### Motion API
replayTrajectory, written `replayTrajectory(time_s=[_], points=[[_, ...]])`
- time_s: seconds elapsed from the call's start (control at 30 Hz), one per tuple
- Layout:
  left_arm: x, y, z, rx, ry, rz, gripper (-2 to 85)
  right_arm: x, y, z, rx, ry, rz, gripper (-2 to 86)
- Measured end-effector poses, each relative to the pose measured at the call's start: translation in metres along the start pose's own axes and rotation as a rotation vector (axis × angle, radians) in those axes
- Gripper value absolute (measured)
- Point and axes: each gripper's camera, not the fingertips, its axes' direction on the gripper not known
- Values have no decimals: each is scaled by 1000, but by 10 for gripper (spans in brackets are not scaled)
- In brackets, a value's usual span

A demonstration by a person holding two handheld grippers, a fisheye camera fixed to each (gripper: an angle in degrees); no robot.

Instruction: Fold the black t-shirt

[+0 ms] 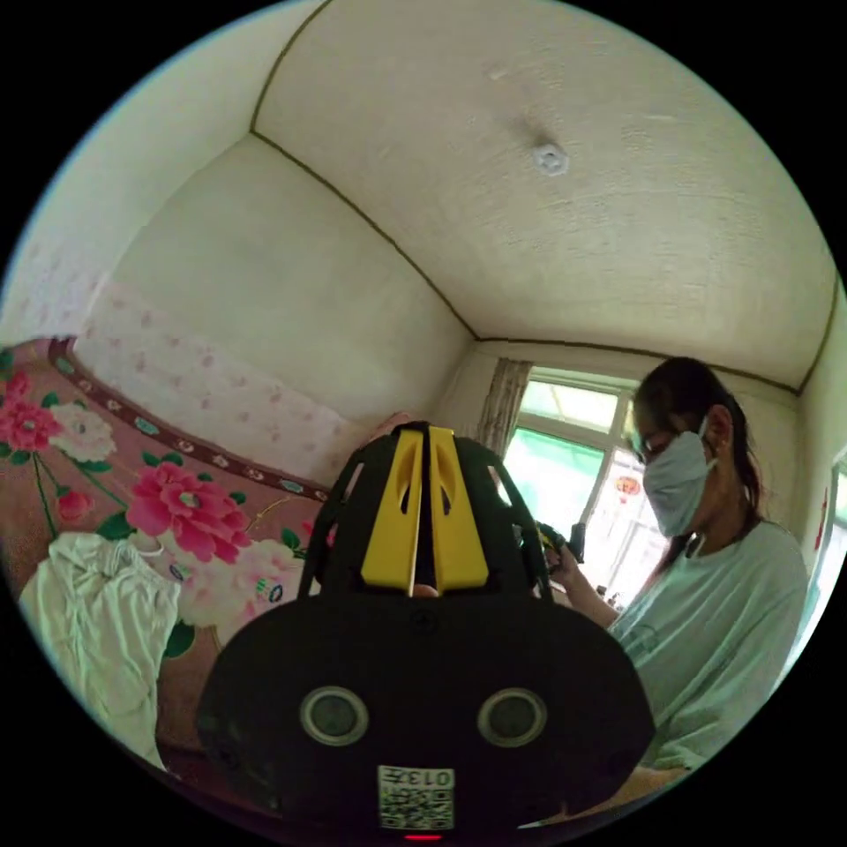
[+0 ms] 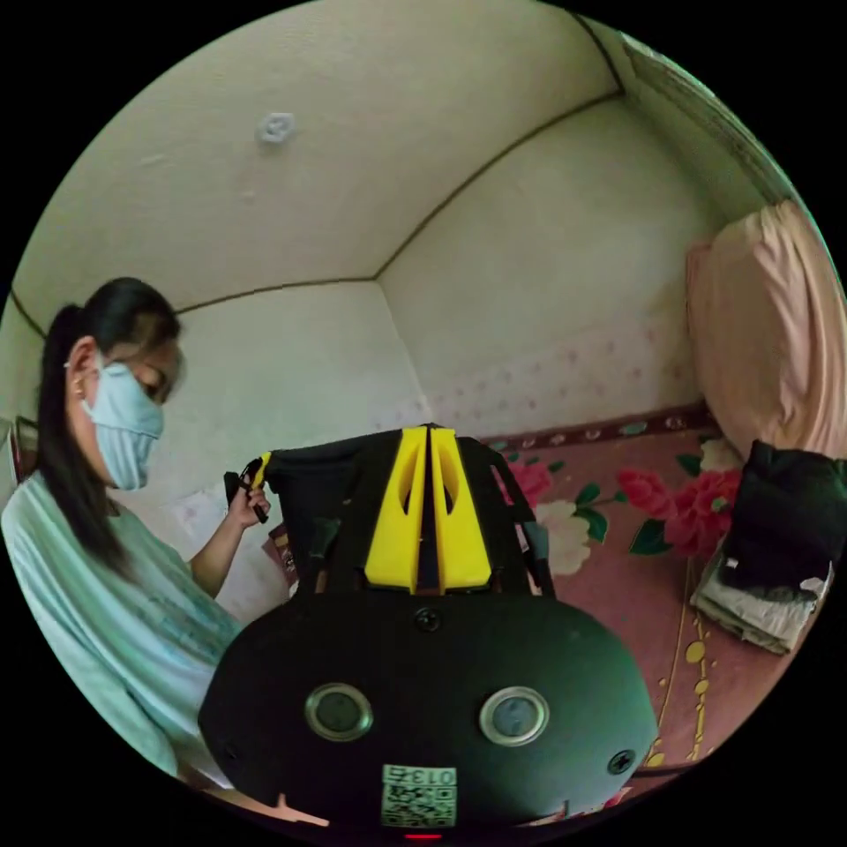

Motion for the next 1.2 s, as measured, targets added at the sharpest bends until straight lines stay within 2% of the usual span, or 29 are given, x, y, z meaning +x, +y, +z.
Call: replayTrajectory(time_s=[0.1,0.2,0.3,0.37,0.47,0.53,0.6,0.7,0.77,0.83,0.97,1.07,1.2], points=[[-34,-7,-16,40,-54,-106,-2,25,-9,89,-191,-6,45,2],[-8,-44,-47,142,-113,-11,-1,18,-34,171,-243,-73,-21,3],[72,-91,-77,181,-214,235,0,-7,-74,232,-193,-152,-97,2],[149,-111,-92,198,-296,423,0,-22,-105,264,-74,-264,-121,2],[234,-100,-92,191,-370,616,1,-23,-132,291,55,-391,-105,2],[264,-84,-76,125,-410,650,1,-17,-138,306,68,-446,-92,2],[276,-62,-50,17,-435,626,1,-9,-136,322,18,-423,-100,2],[256,-11,11,-193,-392,475,1,20,-111,346,-136,-342,-85,4],[214,43,74,-409,-293,310,1,59,-75,361,-297,-262,-14,5],[183,83,119,-565,-253,240,1,93,-40,367,-437,-184,51,6],[96,192,209,-766,-49,-10,1,171,52,352,-673,3,228,8],[31,288,269,-890,77,-185,1,213,119,326,-740,152,382,9],[-14,387,338,-1059,188,-293,2,235,182,297,-868,370,450,10]])
